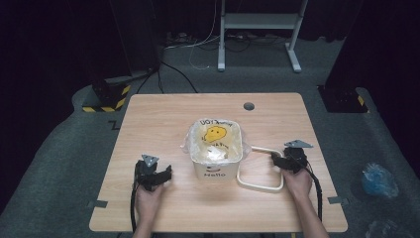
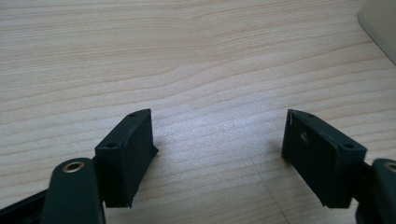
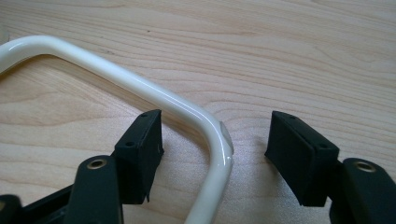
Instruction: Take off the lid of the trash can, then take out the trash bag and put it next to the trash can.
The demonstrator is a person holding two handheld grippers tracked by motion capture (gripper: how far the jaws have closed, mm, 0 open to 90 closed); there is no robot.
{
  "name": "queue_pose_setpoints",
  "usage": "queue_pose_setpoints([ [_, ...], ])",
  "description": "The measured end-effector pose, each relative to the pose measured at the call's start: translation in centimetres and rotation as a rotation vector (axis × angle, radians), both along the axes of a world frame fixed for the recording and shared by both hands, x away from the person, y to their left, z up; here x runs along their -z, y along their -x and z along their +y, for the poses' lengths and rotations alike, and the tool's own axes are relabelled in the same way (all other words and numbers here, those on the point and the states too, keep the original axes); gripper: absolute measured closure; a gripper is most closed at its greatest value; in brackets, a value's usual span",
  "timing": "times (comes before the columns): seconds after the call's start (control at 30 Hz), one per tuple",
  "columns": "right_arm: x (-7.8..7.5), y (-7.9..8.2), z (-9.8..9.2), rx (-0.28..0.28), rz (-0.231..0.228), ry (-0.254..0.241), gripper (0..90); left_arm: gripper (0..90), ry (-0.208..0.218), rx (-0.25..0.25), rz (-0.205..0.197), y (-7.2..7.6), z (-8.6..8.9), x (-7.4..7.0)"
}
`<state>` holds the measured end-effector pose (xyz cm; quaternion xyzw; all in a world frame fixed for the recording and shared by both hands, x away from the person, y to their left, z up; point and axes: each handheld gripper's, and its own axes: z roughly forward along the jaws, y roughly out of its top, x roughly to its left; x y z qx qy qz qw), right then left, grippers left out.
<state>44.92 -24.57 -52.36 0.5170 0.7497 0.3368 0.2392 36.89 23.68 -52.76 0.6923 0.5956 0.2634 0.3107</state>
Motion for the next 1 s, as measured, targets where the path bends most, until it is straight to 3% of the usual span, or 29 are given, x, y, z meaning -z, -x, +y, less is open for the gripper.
queue_pose_setpoints([
  [0.17, 0.0, -0.1, 0.0, 0.001, 0.007, 0.004, 29.7, 25.0, 0.0, -0.001, 0.0, 0.0, 0.0, 0.0],
  [0.6, -0.1, 0.0, 0.1, 0.01, 0.023, 0.006, 27.0, 25.0, 0.002, 0.017, 0.002, 0.0, 0.0, 0.0],
  [0.73, -0.6, 0.3, 0.0, -0.013, 0.045, -0.027, 26.4, 25.2, 0.004, 0.03, 0.001, 0.0, 0.1, 0.0],
  [1.0, -2.0, 1.1, 0.7, -0.061, 0.017, -0.033, 25.8, 25.7, 0.03, 0.037, 0.011, -0.1, 0.4, -0.2],
])
